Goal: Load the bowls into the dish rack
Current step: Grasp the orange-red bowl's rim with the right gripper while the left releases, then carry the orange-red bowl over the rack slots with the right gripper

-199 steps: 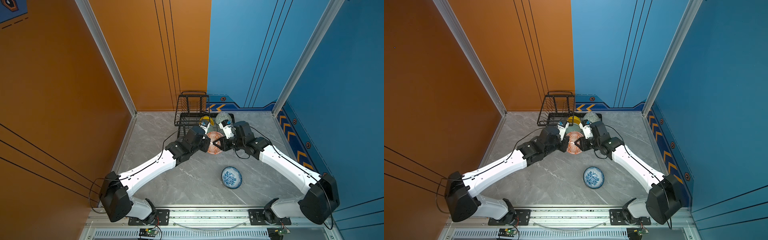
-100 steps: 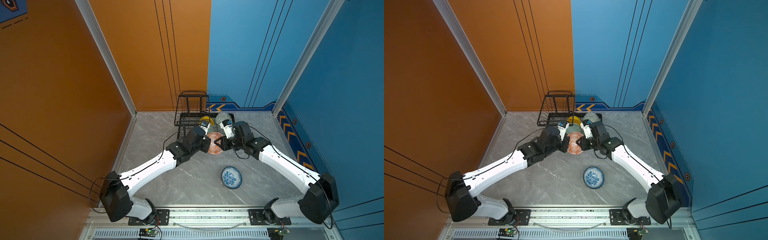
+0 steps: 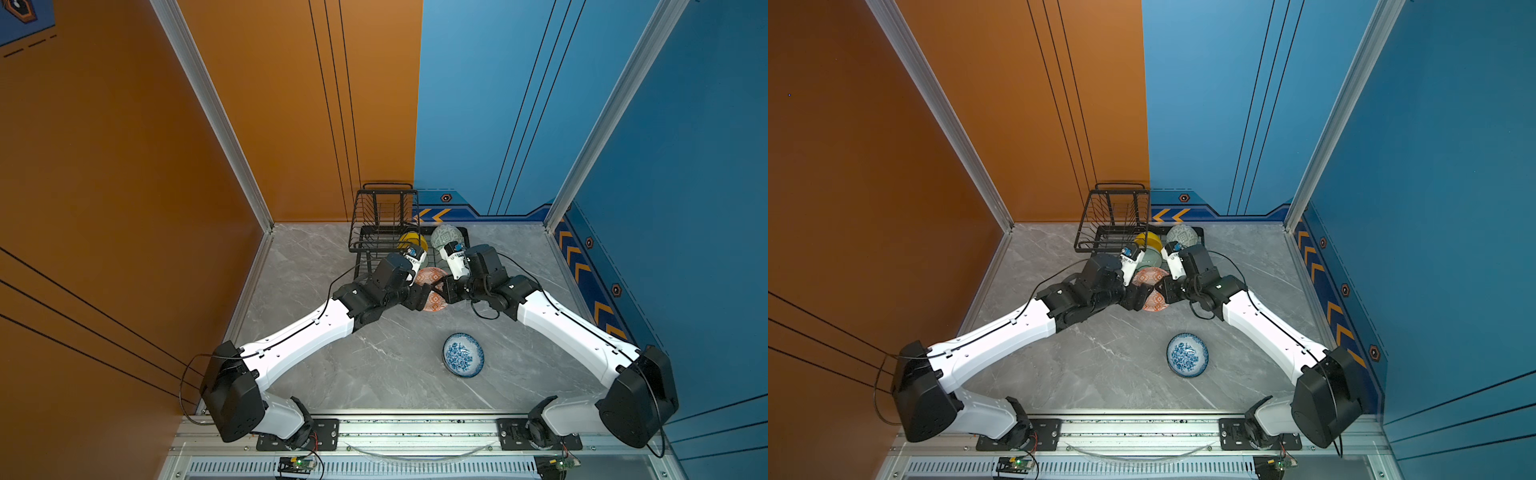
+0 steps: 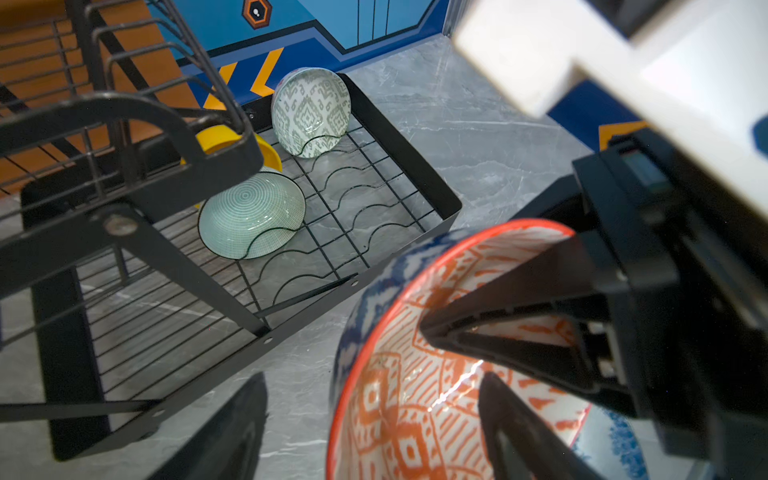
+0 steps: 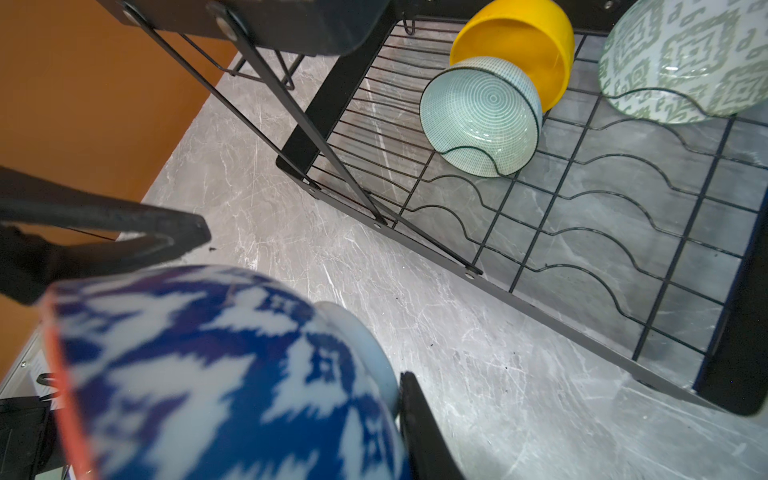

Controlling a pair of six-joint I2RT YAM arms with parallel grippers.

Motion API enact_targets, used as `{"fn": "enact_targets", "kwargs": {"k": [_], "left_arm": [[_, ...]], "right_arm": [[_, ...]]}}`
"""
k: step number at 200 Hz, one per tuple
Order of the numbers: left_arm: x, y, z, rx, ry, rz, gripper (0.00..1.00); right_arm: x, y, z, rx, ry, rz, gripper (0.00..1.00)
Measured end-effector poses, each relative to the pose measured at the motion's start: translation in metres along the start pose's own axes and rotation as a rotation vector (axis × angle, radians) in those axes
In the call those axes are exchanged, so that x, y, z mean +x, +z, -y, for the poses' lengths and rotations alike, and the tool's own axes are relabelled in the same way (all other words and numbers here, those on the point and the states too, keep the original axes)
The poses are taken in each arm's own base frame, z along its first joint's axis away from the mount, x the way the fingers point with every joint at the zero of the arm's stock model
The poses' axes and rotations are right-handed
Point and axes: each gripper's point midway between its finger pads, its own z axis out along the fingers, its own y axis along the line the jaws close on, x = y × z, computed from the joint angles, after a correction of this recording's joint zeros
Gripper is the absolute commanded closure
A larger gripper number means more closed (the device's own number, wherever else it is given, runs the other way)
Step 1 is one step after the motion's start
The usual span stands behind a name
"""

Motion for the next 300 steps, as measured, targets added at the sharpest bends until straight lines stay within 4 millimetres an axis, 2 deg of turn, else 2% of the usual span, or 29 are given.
{"fn": "enact_targets", "kwargs": {"k": [5,104,155,190,227,256,300], "left_arm": [[0.001,0.0,-0.001,-0.001,0.005,-0.004,0.0],[0.001,-0.023,-0.015,-0.026,-0.005,-0.011,0.02],[0.022,-0.027,-0.028,-0.052,-0.024,-0.052,0.02],[0.026,-0.03,-0.037,-0.065,-0.039,-0.063,0.02],[0.026,-0.036,-0.041,-0.07,-0.054,-0.056,0.02],[0.026,-0.037,-0.043,-0.07,-0.057,-0.056,0.02],[0.026,-0.037,-0.043,-0.069,-0.06,-0.057,0.02]], "right_arm": [[0.0,0.0,0.002,0.007,-0.002,0.001,1.0],[0.003,-0.004,0.041,0.133,-0.036,-0.01,1.0],[-0.004,-0.011,0.066,0.215,-0.079,0.008,1.0],[-0.02,-0.014,0.09,0.295,-0.118,0.061,1.0],[-0.039,-0.008,0.111,0.398,-0.222,0.127,1.0],[-0.046,-0.002,0.125,0.478,-0.333,0.176,1.0],[-0.06,0.023,0.144,0.571,-0.524,0.229,1.0]]}}
